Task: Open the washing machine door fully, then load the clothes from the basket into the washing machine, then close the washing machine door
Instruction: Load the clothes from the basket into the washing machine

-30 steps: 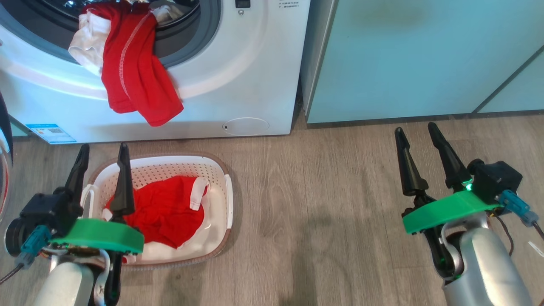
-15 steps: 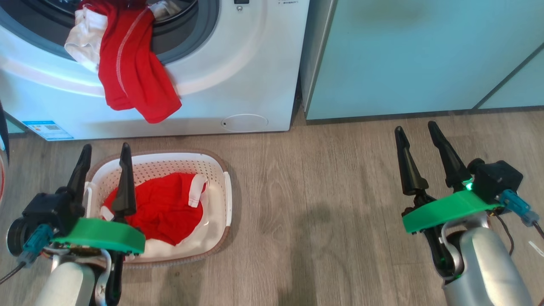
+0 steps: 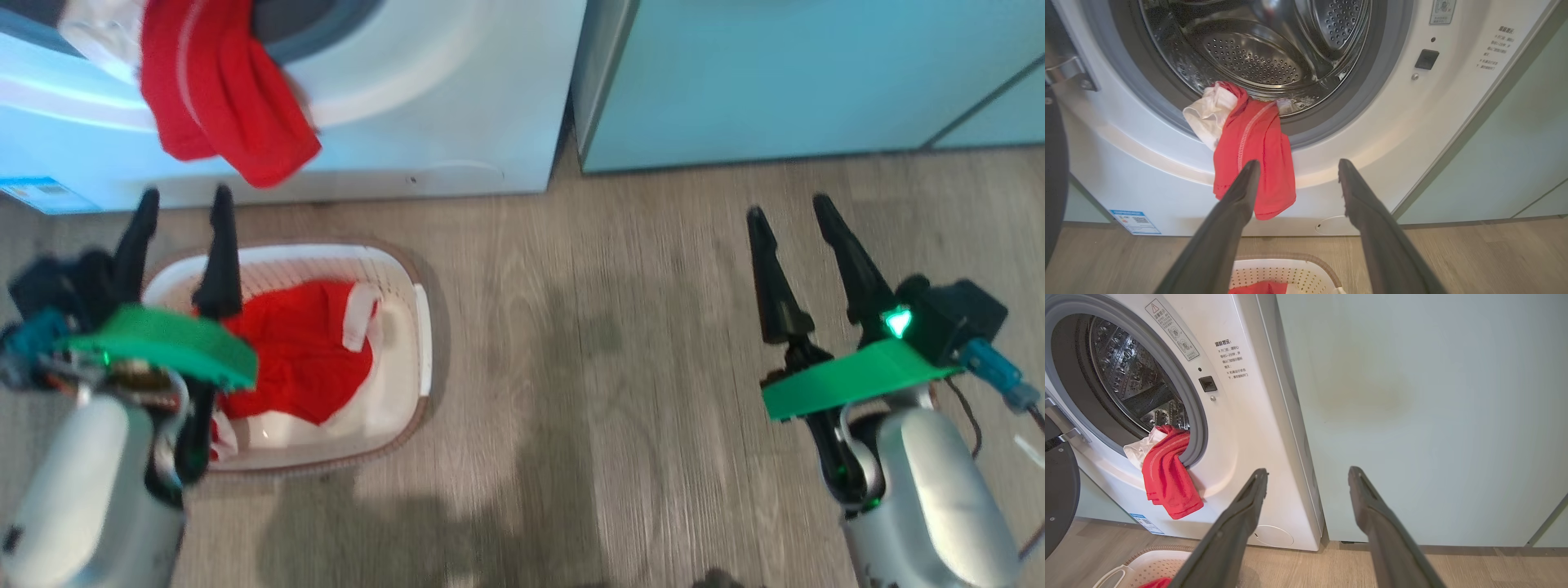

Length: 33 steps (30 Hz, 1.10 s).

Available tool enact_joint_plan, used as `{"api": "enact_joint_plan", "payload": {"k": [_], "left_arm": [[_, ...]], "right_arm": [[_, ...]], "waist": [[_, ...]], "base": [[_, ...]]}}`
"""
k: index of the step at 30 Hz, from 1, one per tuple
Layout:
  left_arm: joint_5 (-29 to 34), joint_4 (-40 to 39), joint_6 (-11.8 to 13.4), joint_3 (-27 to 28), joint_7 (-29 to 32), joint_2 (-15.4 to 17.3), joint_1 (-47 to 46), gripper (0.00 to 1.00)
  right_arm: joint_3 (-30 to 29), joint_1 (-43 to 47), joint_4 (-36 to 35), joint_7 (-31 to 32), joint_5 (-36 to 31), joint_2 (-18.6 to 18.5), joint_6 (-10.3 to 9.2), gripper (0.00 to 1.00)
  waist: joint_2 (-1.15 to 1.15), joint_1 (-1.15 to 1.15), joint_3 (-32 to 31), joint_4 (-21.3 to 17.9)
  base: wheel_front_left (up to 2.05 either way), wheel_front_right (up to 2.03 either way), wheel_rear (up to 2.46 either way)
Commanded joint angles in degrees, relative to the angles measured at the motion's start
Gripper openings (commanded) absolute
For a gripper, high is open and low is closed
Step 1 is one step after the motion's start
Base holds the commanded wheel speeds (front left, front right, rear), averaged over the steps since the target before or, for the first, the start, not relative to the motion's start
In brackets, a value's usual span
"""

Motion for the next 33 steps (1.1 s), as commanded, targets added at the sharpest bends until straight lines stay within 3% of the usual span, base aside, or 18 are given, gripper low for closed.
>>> {"api": "enact_joint_plan", "payload": {"k": [1, 15, 22, 33], "left_arm": [[-1.0, 0.6, -0.8, 2.5, 0.6, 2.1, -4.3, 1.0], [-6.5, 25.7, -8.2, 4.5, 7.4, 7.0, -25.2, 1.0], [-7.2, 31.5, -9.5, 5.1, 8.9, 9.2, -30.2, 1.0], [-7.2, 37.6, -9.3, 6.1, 8.4, 12.8, -34.9, 1.0]], "right_arm": [[1.8, -2.2, -2.2, -0.7, 0.3, -0.1, 0.0, 1.0], [8.0, -9.1, -0.9, -2.9, 3.2, -0.1, 0.0, 1.0], [8.7, -10.4, -0.1, -3.3, 4.1, -0.1, 0.0, 1.0], [9.3, -10.8, -1.1, -3.4, 5.5, -0.1, 0.0, 1.0]], "waist": [[0.0, 0.0, 3.5, -1.3], [0.0, 0.0, 14.4, -7.7], [0.0, 0.0, 16.6, -9.1], [0.0, 0.0, 18.1, -10.1]], "base": [[0.0, 0.0, 0.0], [0.0, 0.0, 0.0], [0.0, 0.0, 0.0], [0.0, 0.0, 0.0]]}}
